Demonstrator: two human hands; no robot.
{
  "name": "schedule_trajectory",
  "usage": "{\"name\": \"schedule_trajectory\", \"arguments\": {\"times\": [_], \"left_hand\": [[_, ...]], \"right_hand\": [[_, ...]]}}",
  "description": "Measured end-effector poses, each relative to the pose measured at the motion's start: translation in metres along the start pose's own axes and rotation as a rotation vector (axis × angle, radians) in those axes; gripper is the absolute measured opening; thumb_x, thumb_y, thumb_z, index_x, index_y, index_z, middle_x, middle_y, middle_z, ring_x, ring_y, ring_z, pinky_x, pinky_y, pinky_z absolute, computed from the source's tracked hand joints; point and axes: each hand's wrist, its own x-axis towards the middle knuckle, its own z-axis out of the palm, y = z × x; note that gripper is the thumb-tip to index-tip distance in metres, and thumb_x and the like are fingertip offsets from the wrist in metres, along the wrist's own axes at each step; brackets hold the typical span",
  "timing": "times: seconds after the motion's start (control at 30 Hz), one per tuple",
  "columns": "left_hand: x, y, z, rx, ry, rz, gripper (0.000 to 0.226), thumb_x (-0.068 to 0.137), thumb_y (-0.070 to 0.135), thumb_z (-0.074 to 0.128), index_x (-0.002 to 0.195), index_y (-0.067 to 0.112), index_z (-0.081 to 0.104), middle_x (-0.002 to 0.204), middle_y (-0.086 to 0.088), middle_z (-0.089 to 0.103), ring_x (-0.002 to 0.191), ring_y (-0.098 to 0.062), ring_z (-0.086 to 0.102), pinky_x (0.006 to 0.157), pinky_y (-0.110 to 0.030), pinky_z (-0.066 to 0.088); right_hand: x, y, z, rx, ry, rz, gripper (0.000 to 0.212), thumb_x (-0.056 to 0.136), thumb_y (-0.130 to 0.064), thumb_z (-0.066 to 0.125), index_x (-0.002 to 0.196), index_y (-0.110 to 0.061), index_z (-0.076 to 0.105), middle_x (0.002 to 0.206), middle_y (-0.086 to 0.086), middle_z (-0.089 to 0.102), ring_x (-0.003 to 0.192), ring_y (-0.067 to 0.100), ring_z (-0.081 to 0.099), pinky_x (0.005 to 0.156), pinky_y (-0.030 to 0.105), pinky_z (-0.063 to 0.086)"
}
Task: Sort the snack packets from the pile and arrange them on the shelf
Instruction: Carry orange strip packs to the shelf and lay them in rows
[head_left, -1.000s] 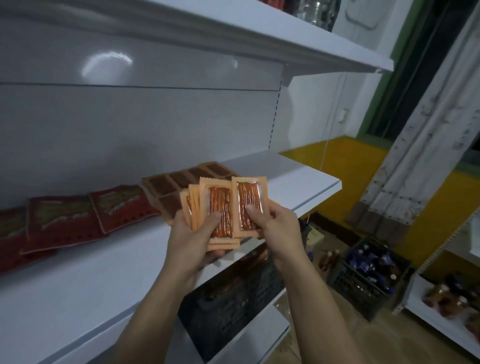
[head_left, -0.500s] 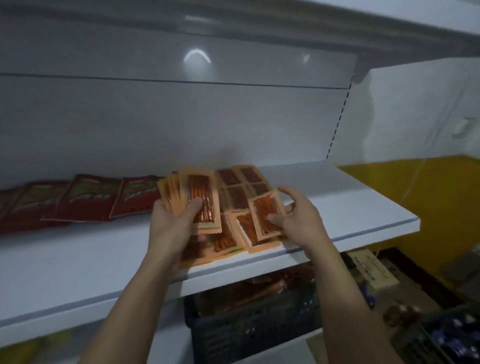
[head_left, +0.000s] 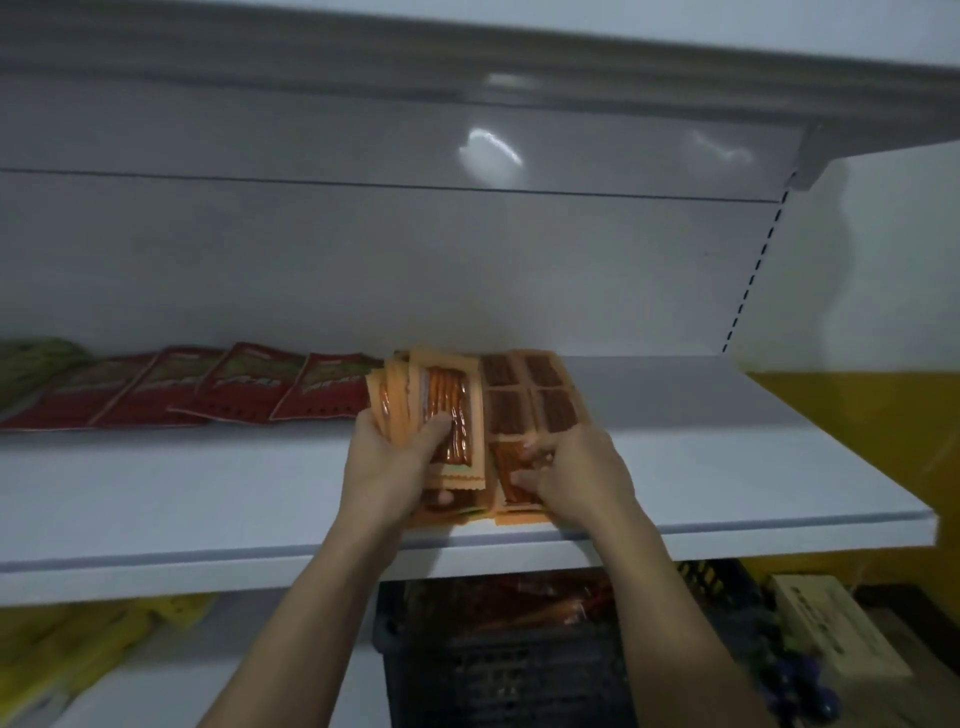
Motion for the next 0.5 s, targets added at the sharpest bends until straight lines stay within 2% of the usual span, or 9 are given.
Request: {"name": "schedule_trajectory", "arguments": {"times": [0.07, 0.1, 0.17, 0.23, 0.3, 0.37, 0.43, 0.5], "left_hand": [[-0.001, -0.001, 0.005, -0.025, -0.01, -0.021, 0.041, 0.088, 0.027, 0.071, 0.122, 0.016, 0.051, 0.101, -0.005, 0.072, 0.073, -0.016, 0.074, 0.051, -0.025, 0.055], [-0.002, -0.002, 0.007, -0.036, -0.014, -0.029, 0.042, 0.087, 0.027, 0.072, 0.122, 0.016, 0.051, 0.101, -0.006, 0.073, 0.075, -0.019, 0.075, 0.052, -0.027, 0.055], [-0.003, -0.003, 0.011, -0.041, -0.022, -0.026, 0.041, 0.086, 0.028, 0.073, 0.12, 0.016, 0.052, 0.099, -0.006, 0.074, 0.076, -0.021, 0.075, 0.053, -0.028, 0.056], [-0.004, -0.003, 0.017, -0.041, -0.04, -0.029, 0.048, 0.084, 0.032, 0.075, 0.123, 0.014, 0.053, 0.101, -0.007, 0.074, 0.077, -0.021, 0.075, 0.053, -0.027, 0.055], [-0.005, -0.003, 0.023, -0.055, -0.069, -0.031, 0.051, 0.083, 0.038, 0.074, 0.124, 0.013, 0.056, 0.103, -0.009, 0.074, 0.079, -0.022, 0.074, 0.052, -0.026, 0.053], [-0.008, -0.001, 0.027, -0.095, -0.103, -0.038, 0.047, 0.084, 0.041, 0.071, 0.121, 0.014, 0.06, 0.103, -0.011, 0.074, 0.081, -0.024, 0.073, 0.05, -0.028, 0.052], [-0.01, 0.0, 0.029, -0.14, -0.157, -0.065, 0.044, 0.086, 0.039, 0.07, 0.12, 0.014, 0.062, 0.102, -0.012, 0.074, 0.082, -0.025, 0.072, 0.051, -0.029, 0.053], [-0.011, 0.003, 0.029, -0.18, -0.195, -0.098, 0.04, 0.087, 0.029, 0.07, 0.121, 0.01, 0.061, 0.1, -0.012, 0.074, 0.081, -0.023, 0.072, 0.051, -0.027, 0.054]], "right_hand": [[-0.001, 0.0, -0.002, 0.056, 0.103, -0.068, 0.032, 0.085, -0.046, 0.069, 0.115, -0.034, 0.067, 0.122, -0.006, 0.058, 0.105, 0.01, 0.057, 0.089, 0.033, 0.053], [-0.003, -0.003, -0.008, 0.181, 0.136, -0.095, 0.032, 0.089, -0.045, 0.065, 0.119, -0.033, 0.064, 0.121, -0.007, 0.059, 0.103, 0.007, 0.058, 0.084, 0.028, 0.052], [-0.007, -0.014, -0.02, 0.518, 0.048, -0.103, 0.038, 0.091, -0.044, 0.063, 0.126, -0.03, 0.059, 0.11, -0.01, 0.064, 0.092, 0.001, 0.062, 0.073, 0.019, 0.05], [-0.009, -0.025, -0.027, 0.66, -0.075, -0.134, 0.05, 0.084, -0.043, 0.071, 0.129, -0.027, 0.056, 0.1, -0.009, 0.069, 0.085, 0.004, 0.068, 0.071, 0.024, 0.056], [-0.008, -0.031, -0.028, 0.642, -0.058, -0.155, 0.058, 0.079, -0.039, 0.078, 0.13, -0.027, 0.054, 0.097, -0.006, 0.07, 0.084, 0.008, 0.07, 0.076, 0.034, 0.06], [-0.006, -0.031, -0.031, 0.709, -0.023, -0.128, 0.056, 0.079, -0.025, 0.08, 0.128, -0.024, 0.054, 0.093, -0.004, 0.072, 0.081, 0.01, 0.071, 0.078, 0.037, 0.06], [-0.002, -0.028, -0.036, 0.858, -0.052, -0.086, 0.054, 0.08, -0.013, 0.079, 0.128, -0.018, 0.054, 0.092, 0.002, 0.074, 0.08, 0.014, 0.073, 0.079, 0.041, 0.06], [0.001, -0.024, -0.039, 0.963, -0.082, -0.047, 0.059, 0.081, -0.011, 0.078, 0.133, -0.014, 0.051, 0.096, 0.006, 0.075, 0.084, 0.02, 0.074, 0.081, 0.045, 0.06]]}}
